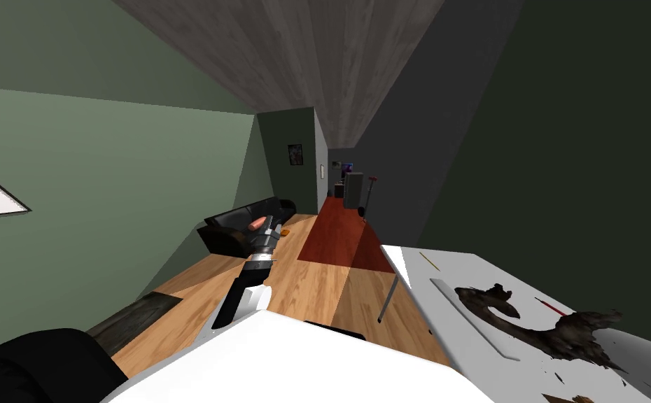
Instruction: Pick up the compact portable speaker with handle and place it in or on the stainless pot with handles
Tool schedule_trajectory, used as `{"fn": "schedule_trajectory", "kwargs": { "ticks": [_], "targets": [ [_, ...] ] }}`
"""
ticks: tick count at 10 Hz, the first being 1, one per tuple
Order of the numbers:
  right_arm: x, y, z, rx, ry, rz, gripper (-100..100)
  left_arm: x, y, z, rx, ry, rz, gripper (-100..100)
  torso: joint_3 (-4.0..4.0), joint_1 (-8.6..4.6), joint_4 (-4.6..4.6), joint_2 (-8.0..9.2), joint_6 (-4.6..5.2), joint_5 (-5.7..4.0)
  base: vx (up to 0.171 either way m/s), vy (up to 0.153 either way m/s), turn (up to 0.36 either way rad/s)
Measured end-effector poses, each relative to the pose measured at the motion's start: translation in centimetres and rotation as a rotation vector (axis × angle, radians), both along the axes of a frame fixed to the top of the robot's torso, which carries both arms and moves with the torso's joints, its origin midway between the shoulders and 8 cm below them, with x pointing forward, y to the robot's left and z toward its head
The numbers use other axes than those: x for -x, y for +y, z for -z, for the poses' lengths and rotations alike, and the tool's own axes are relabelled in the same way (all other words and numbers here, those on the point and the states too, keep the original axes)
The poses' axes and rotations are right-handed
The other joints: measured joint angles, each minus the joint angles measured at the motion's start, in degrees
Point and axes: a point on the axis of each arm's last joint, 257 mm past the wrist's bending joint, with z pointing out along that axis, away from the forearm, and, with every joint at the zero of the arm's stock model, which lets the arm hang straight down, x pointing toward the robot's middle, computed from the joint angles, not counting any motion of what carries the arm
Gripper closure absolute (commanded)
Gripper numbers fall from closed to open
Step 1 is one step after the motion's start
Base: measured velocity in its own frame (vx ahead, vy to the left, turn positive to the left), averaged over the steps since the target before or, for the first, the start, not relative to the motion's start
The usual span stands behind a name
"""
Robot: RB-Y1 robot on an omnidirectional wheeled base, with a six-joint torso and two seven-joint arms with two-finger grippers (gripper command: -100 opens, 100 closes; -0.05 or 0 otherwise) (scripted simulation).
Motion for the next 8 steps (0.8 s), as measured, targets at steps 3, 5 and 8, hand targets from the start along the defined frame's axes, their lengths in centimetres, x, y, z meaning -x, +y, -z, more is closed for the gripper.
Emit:
{"fn": "schedule_trajectory", "kwargs": {
  "ticks": [3, 5, 8],
  "targets": [
    [-0.2, 0.4, -2.3, 0.007, -0.024, 0.045, 100, 0.0, 0.0, 0.0, 0.0, 0.0, 0.0, 0, -0.33, -0.3, -0.2, -0.45, -0.31, 0.09, 0.07, -0.085, 0.088],
    [-0.2, 0.7, -3.5, 0.013, -0.042, 0.074, 100, 0.0, 0.0, 0.0, 0.0, 0.0, 0.0, 0, -0.46, -0.31, -0.28, -0.63, -0.37, 0.18, 0.073, -0.071, 0.075],
    [-0.1, 1.3, -5.8, 0.029, -0.064, 0.13, 100, 0.0, 0.0, 0.0, 0.0, 0.0, 0.0, 0, -0.69, -0.18, -0.44, -0.93, -0.29, 0.36, 0.092, -0.072, 0.062]
  ]
}}
